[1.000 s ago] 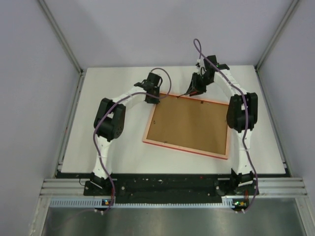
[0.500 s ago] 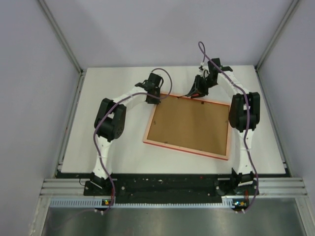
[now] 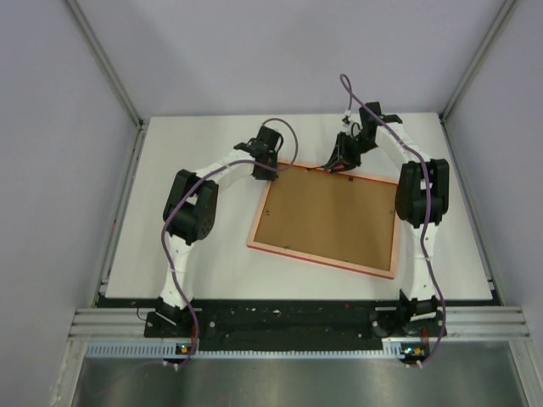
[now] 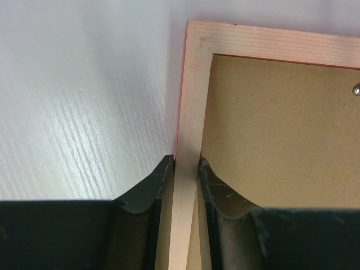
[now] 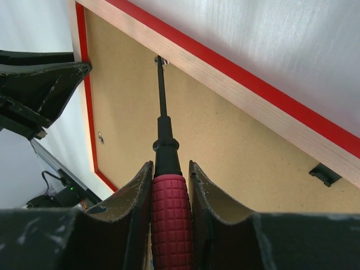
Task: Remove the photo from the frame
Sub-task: Release the photo frame item from the photo frame.
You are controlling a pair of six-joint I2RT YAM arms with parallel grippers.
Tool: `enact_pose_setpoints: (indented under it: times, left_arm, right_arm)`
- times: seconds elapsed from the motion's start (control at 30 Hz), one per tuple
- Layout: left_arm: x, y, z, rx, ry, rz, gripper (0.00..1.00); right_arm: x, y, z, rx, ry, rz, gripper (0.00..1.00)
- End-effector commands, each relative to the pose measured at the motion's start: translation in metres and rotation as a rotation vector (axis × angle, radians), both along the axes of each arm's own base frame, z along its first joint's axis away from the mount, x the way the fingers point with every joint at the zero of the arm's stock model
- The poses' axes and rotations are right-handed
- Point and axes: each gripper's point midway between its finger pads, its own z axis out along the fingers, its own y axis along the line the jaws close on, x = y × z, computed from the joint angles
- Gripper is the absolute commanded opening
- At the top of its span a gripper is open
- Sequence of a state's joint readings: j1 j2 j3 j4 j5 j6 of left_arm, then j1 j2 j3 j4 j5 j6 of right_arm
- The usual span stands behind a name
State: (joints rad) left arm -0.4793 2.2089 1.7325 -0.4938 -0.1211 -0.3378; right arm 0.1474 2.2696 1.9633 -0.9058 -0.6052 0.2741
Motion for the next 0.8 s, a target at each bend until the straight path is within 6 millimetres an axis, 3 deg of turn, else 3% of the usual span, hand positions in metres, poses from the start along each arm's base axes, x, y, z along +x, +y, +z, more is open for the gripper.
enact_pose_setpoints:
  times: [0.0,0.6,0.77]
  left_arm:
    - [0.003,0.035,0.008,0.102,-0.001,0.084,0.00]
    - [0.004,0.047,0.012,0.121,-0.012,0.122,0.00]
    - [0.003,0.042,0.012,0.099,-0.005,0.104,0.00]
  right_arm:
    - [-0.030,-0.052,-0.031,-0.221,0.136,-0.043,0.00]
    - [-0.034,-0.064,-0.015,-0.204,0.126,-0.087,0.00]
    - [-0.028,-0.058,0.001,-0.160,0.074,-0.052,0.00]
